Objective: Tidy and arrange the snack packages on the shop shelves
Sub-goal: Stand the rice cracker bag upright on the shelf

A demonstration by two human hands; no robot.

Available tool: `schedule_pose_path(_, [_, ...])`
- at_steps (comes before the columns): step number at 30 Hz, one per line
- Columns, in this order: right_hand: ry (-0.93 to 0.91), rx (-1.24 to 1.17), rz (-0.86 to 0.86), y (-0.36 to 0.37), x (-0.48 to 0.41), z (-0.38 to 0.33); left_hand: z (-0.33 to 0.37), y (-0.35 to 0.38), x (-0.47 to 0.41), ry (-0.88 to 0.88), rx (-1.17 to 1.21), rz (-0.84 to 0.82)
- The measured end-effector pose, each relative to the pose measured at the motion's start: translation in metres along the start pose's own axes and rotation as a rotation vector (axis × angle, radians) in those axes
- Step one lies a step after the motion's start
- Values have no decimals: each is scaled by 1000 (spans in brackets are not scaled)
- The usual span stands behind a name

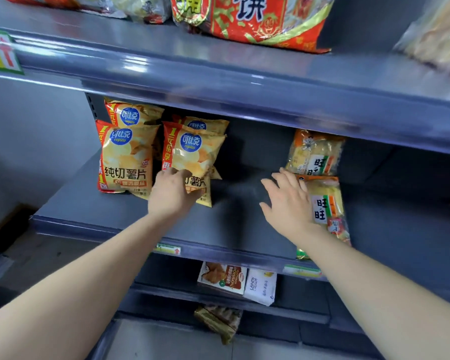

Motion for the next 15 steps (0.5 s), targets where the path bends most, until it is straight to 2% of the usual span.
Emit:
schedule_pose_path(3, [221, -17, -40, -10, 22, 43, 37, 20, 10, 81, 40, -72])
schedule_pose_path(8, [569, -92, -220, -1, 61, 113, 93, 69, 26, 184, 19, -233])
schedule_pose_path(12, [738, -215, -348, 12, 81, 154, 127, 111, 39, 197, 28, -358])
schedule_pose_path(15, [779, -295, -404, 23, 85, 172, 148, 138, 45, 174, 23, -413])
Point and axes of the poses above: each hand's wrist, its own x-axis away from the middle knuckle, its own y-axis out of the palm, z = x × y, the point moved 3 cm from there along -x, towards the middle knuckle, and after that the axes turned 7 degrees about z, right-handed, at the moved point
